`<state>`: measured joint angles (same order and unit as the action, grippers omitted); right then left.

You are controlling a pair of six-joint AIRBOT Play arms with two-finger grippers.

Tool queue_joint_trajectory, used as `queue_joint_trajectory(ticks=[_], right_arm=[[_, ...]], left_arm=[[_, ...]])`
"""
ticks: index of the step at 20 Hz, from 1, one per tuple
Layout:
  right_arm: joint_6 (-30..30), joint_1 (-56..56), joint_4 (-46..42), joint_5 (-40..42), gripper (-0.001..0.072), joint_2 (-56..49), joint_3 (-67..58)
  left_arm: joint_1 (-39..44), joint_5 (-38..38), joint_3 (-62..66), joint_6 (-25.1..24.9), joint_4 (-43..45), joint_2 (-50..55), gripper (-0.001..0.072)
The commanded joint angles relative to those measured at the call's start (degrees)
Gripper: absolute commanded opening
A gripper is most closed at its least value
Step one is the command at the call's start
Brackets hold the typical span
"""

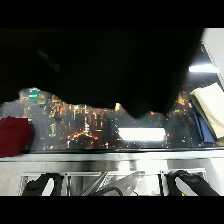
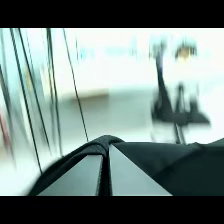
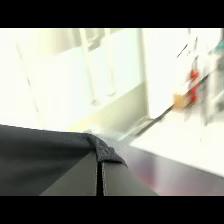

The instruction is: Fold the shirts.

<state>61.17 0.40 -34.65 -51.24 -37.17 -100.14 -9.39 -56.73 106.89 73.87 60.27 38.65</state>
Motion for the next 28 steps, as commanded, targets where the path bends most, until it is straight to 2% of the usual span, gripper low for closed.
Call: queue_joint_trajectory(ticks=[1, 3, 6, 9, 12, 14, 16, 17, 18, 19, 20, 21, 25, 28], right_arm=[[2.34, -2.43, -6.34, -6.25, 0.002, -0.92, -6.38], [3.48, -2.38, -6.25, -11.08, 0.002, -5.66, -5.09], [3.56, -1.2, -5.09, -11.89, 0.0021, -13.97, 3.87], [2.47, -0.11, -5.2, -4.09, 0.0021, -23.8, 14.08], [-0.42, 1.18, -4.81, 5.25, 0.0021, -37.66, 17.16], [-5.11, 1.49, 0.85, 11.41, 0.0022, -45.94, 17.09], [-9.99, 1.31, 8.24, 16.2, 0.0029, -51.43, 16.59], [-12.17, 1.03, 11.61, 17.88, 0.0103, -52.81, 16.02], [-14.47, 0.68, 14.29, 18.32, 0.031, -53.27, 15.3], [-16.09, 0.33, 15.45, 18.08, 0.0422, -53.05, 14.45], [-16.46, -0.07, 15.21, 17.57, 0.0459, -52.39, 13.6], [-16.44, -0.79, 14.93, 16.83, 0.051, -51.25, 13.05], [-14.21, -5.81, 15.28, 12.72, 0.05, -44.63, 12.94], [-10.12, -10.1, 19.12, 7.52, 0.0501, -41.11, 12.94]], left_arm=[[-0.07, -2.32, 11.5, 0.72, 3.13, 0.76, 0.0011], [-0.07, -5.75, 11.13, 0.63, 1.62, 7.28, 0.0012], [0.0, -3.58, 4.35, -3.32, -3.96, 20.41, 0.0011], [3.08, -0.83, 1.64, -6.56, -4.74, 38.34, 0.0012], [7.89, 2.84, 8.9, -10.05, -4.26, 59.67, 0.0012], [9.62, 5.35, 16.55, -10.1, -4.35, 72.26, 0.0012], [9.99, 10.12, 15.67, -9.97, -4.33, 76.65, 0.0014], [9.99, 13.92, 12.79, -10.4, -4.33, 76.22, 0.0017], [9.57, 17.31, 9.88, -10.95, -4.31, 74.88, 0.0019], [8.81, 17.64, 8.33, -10.88, -4.37, 73.4, 0.0149], [7.72, 15.74, 8.11, -10.8, -4.42, 71.8, 0.0673], [6.51, 13.2, 8.11, -10.29, -4.52, 70.12, 0.0668], [0.17, -4.33, 8.09, -7.08, -4.44, 61.77, 0.0667], [-5.14, -22.95, 7.72, -0.57, -4.33, 58.49, 0.0665]])
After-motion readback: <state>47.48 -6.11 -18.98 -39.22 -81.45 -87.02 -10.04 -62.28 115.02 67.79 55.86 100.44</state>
